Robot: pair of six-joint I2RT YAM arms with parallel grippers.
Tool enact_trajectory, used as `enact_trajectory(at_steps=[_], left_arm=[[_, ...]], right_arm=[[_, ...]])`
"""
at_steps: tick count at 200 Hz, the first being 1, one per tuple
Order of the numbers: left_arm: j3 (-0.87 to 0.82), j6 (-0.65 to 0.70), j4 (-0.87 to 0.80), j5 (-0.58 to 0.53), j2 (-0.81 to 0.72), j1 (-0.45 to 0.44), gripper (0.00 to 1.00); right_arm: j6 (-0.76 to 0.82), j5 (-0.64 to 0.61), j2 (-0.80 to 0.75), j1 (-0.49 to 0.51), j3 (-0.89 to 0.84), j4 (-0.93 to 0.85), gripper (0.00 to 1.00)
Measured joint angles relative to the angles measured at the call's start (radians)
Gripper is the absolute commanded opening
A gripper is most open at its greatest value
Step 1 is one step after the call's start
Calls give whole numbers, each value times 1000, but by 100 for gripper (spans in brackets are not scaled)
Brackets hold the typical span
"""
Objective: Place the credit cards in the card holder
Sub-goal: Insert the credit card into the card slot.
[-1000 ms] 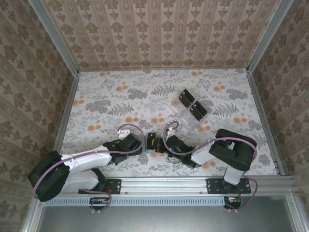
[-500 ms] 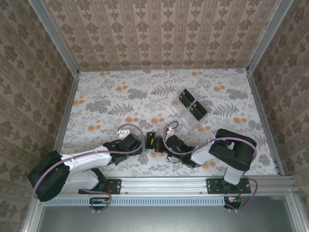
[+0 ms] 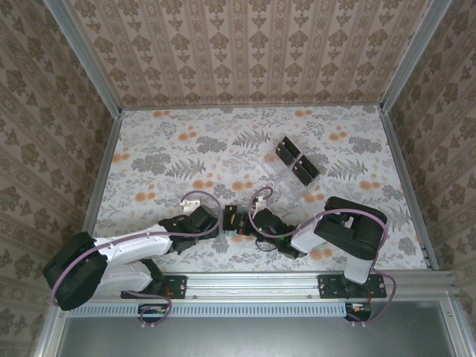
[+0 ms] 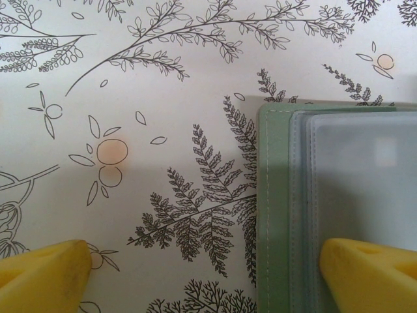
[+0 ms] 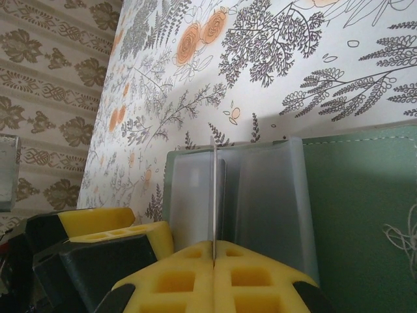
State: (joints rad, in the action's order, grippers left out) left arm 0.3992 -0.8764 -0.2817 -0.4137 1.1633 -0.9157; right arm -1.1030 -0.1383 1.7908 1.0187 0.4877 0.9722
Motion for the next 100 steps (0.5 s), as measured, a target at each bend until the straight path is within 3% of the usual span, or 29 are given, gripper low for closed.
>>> enact_trajectory(at_steps=[100], left_arm=[[0, 0, 0, 0, 0, 0, 100]], right_arm=[[-31, 53, 0, 0, -23, 13, 0]])
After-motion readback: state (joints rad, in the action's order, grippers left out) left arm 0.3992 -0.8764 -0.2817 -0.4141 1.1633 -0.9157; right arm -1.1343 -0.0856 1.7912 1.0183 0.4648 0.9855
